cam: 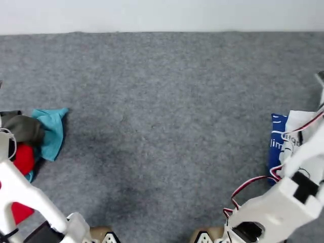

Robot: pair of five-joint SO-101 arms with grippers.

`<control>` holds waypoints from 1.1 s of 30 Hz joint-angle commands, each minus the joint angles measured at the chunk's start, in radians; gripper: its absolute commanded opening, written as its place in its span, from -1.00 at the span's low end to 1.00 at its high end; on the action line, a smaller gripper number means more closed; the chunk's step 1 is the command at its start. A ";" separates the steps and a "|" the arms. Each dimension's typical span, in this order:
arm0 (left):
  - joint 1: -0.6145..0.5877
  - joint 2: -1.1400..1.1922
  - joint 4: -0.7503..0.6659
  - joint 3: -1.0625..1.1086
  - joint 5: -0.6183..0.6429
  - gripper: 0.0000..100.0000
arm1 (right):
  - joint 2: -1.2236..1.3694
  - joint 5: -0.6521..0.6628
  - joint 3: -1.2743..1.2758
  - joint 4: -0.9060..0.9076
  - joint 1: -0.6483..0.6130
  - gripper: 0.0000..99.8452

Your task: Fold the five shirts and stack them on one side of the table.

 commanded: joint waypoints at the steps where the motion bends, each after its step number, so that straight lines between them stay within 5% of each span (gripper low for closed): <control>1: 0.000 -0.032 0.002 -0.002 -0.006 -0.97 | 0.030 -0.012 -0.005 0.016 -0.013 -0.99; 18: 0.002 -0.032 0.003 -0.005 -0.006 -0.97 | 0.298 -0.055 0.000 0.099 -0.038 -0.98; 33: 0.084 -0.032 0.006 -0.005 -0.003 -0.97 | -0.120 -0.052 -0.002 0.099 -0.036 -0.98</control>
